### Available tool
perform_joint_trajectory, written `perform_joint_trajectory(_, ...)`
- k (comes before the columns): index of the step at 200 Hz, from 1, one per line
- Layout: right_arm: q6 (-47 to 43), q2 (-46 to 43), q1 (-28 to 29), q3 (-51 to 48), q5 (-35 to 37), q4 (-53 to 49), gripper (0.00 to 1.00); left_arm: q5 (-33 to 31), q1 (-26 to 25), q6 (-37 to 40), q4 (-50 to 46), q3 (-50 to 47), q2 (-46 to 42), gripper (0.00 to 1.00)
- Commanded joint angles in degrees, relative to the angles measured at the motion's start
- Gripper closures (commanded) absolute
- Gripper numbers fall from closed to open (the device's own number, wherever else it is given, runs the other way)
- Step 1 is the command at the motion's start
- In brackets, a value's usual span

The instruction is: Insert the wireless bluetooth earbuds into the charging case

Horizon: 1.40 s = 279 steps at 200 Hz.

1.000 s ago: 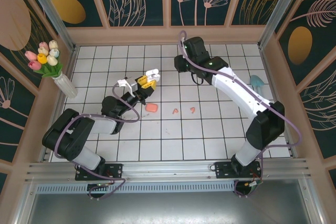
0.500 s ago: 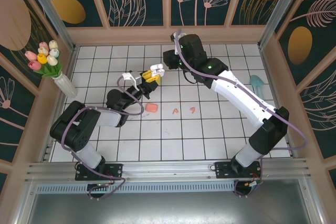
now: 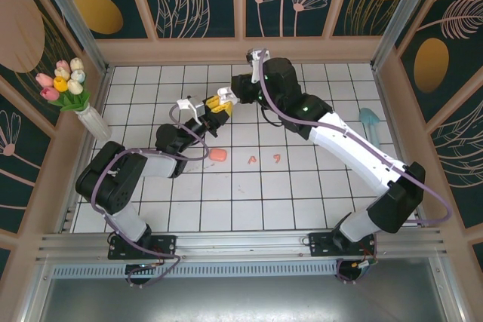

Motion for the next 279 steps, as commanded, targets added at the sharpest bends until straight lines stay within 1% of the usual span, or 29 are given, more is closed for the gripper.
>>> perform_joint_trajectory(1,1.4,-2.5,0.6,-2.9,-1.1,5.5,0.76,-0.6,-0.2,-2.0,10.4,1.7,1.7,1.00)
perform_joint_trajectory(37,2.4,-3.9,0.7,-6.3,-1.2,9.1,0.76,0.4,-0.2,-1.3,11.0,1.8,1.5,1.00)
perform_joint_trajectory(66,2.8,-5.8,0.8,-9.0,-1.2,12.3,0.76,1.2,-0.2,1.5,12.4,1.4,1.5,1.00)
perform_joint_trajectory(124,3.2,-11.0,0.9,-14.6,-1.2,19.9,0.76,-0.1,-0.2,10.6,11.2,1.2,0.9,1.00)
perform_joint_trajectory(128,3.2,-11.3,0.9,-14.9,-1.2,20.2,0.76,-0.3,-0.2,11.3,11.0,1.3,-0.8,1.00)
perform_joint_trajectory(151,3.1,-11.6,0.9,-14.7,-1.2,20.3,0.75,-0.9,-0.2,15.9,8.4,1.2,-2.9,1.00)
perform_joint_trajectory(156,3.1,-11.5,0.8,-14.6,-2.7,20.4,0.76,-0.9,-0.2,16.9,7.6,1.2,-3.5,1.00)
perform_joint_trajectory(195,3.2,-11.2,0.9,-14.9,-3.5,21.8,0.75,-0.5,-0.2,23.6,2.8,0.9,-7.3,1.00)
perform_joint_trajectory(229,3.7,-10.7,0.9,-15.2,-4.5,23.4,0.75,0.5,-0.2,24.4,1.2,1.1,-8.6,1.00)
perform_joint_trajectory(279,4.4,-9.6,1.0,-15.0,-5.9,24.7,0.75,0.8,-0.2,23.3,1.7,1.2,-8.2,1.00)
